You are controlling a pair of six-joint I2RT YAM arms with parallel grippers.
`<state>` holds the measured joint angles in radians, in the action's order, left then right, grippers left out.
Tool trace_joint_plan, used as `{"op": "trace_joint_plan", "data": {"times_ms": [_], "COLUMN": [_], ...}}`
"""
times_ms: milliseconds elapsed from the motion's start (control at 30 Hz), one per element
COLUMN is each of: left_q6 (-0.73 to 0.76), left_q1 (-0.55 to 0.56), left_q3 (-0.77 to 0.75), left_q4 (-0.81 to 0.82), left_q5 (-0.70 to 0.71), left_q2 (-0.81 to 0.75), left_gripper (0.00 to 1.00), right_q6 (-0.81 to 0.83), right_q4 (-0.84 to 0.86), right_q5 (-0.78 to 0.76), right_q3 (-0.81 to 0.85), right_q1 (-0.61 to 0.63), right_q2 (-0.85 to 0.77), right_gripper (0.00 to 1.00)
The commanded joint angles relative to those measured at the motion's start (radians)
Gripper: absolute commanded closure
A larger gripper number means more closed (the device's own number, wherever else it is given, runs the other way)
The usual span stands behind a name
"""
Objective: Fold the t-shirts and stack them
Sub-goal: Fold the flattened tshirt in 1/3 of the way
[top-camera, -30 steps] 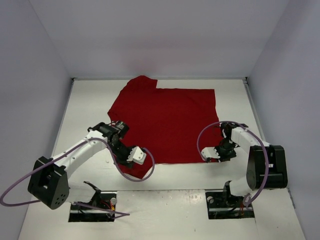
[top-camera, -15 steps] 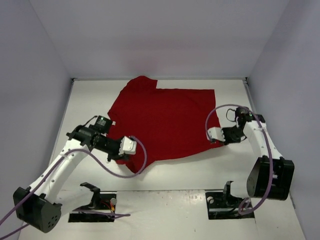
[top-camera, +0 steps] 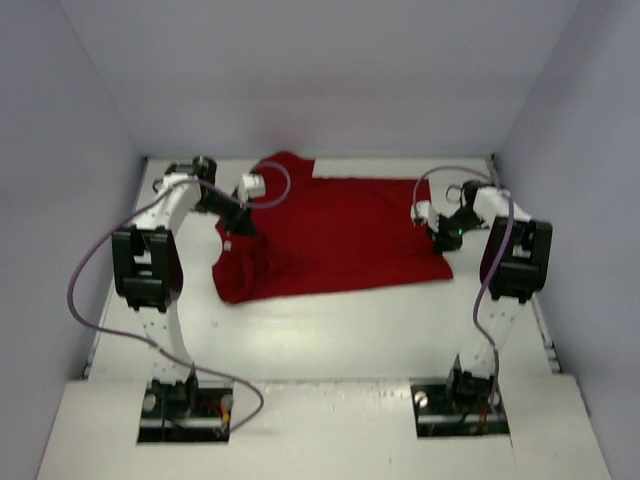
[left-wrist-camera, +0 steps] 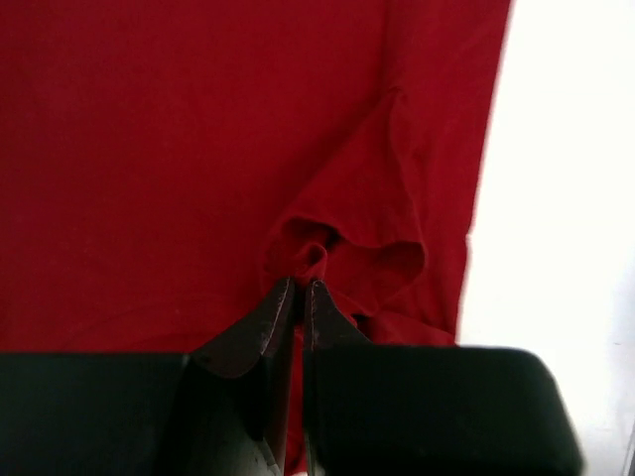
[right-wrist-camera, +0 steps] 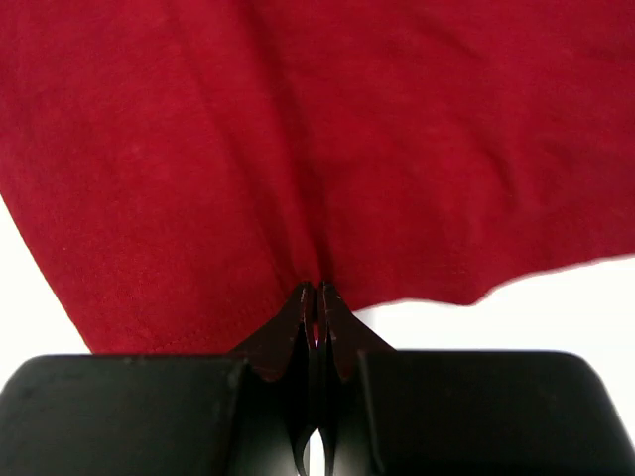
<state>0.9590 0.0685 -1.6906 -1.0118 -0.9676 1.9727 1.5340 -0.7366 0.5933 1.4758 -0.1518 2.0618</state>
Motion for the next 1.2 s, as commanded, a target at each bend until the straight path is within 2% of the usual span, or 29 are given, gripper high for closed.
{"op": "trace_joint_plan", "data": {"times_ms": [0,67,100,167,233,300,367,433,533,600,633,767,900,1000,1167], "left_q6": [-0.021,-0.026,-0.02,-0.026,-0.048,-0.068,-0.072,-0.079,-0.084,-0.076,-0.075,-0.118,-0.188,-0.236,-0.424], "left_q1": [0.002,0.001,0.001,0.002,0.002,0.001,-0.003,-0.004,-0.019,-0.027,-0.031,-0.063,-0.118,-0.124,-0.227], "left_q3": [-0.123,-0.158,-0.173,-0.203,-0.233,-0.285,-0.323,-0.366,-0.394,-0.347,-0.315,-0.176,0.006,0.172,0.289], "left_q4": [-0.032,-0.032,-0.029,-0.021,-0.017,-0.011,-0.011,-0.01,-0.01,-0.01,-0.01,-0.01,-0.011,0.02,0.163], "left_q5": [0.021,0.032,0.037,0.042,0.049,0.077,0.089,0.11,0.099,0.084,0.078,0.047,0.057,0.064,-0.042], "left_q2": [0.137,0.191,0.214,0.247,0.271,0.286,0.283,0.268,0.208,0.124,0.084,-0.037,-0.137,-0.21,-0.235], "left_gripper": [1.0,1.0,1.0,0.9,0.87,0.75,0.71,0.6,0.5,0.4,0.38,0.37,0.37,0.36,0.35], "right_q6": [-0.115,-0.143,-0.154,-0.191,-0.212,-0.237,-0.252,-0.256,-0.272,-0.322,-0.336,-0.482,-0.695,-0.9,-1.102], "right_q4": [-0.018,-0.013,-0.008,-0.006,-0.004,-0.006,-0.008,-0.009,-0.009,-0.007,-0.005,0.045,0.206,0.39,0.687], "right_q5": [0.02,0.018,0.015,0.012,0.014,0.002,-0.014,-0.028,0.03,0.083,0.094,0.123,0.103,0.104,0.072], "right_q3": [0.081,0.098,0.105,0.116,0.118,0.123,0.122,0.121,0.122,0.139,0.148,0.17,0.173,0.164,0.136], "right_q1": [0.0,0.001,0.002,0.003,0.003,0.01,0.01,0.007,0.01,0.064,0.109,0.281,0.449,0.56,0.704], "right_q2": [0.073,0.112,0.122,0.128,0.118,0.093,0.065,0.009,-0.081,-0.141,-0.156,-0.199,-0.158,-0.092,-0.041], "right_gripper": [1.0,1.0,0.94,0.68,0.66,0.61,0.55,0.55,0.54,0.54,0.54,0.55,0.57,0.62,0.64]}}
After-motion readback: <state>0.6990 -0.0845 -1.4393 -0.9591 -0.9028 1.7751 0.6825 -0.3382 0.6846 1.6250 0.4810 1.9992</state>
